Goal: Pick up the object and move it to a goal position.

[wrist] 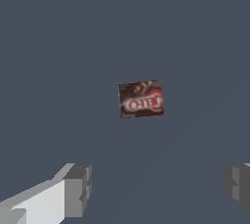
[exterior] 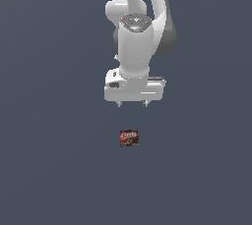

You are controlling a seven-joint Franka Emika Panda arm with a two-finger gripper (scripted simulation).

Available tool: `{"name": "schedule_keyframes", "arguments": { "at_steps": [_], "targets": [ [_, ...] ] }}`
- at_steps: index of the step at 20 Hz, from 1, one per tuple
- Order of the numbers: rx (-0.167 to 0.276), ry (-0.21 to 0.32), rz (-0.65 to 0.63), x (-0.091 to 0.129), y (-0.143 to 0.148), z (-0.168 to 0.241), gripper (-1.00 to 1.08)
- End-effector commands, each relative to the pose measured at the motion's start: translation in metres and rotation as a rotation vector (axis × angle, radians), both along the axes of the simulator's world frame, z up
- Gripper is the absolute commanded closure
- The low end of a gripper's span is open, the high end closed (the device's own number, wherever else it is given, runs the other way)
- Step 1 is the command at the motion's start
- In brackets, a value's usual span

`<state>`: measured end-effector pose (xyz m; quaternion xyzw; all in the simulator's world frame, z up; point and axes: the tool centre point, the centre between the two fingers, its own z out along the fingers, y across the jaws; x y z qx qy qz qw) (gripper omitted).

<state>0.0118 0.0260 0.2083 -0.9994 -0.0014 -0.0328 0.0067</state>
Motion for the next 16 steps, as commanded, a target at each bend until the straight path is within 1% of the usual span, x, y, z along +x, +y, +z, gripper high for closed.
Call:
{"name": "schedule_keyframes", "arguments": {
  "at_steps": [1, 8, 16],
  "targets": [
    [0.0, 0.0, 0.002, 0.0, 0.0, 0.0, -0.92],
    [0.002, 0.001, -0.022, 0.001, 0.0, -0.002, -0.92],
    [0.013, 0.009, -0.127, 0.006, -0.001, -0.011, -0.92]
  ]
}}
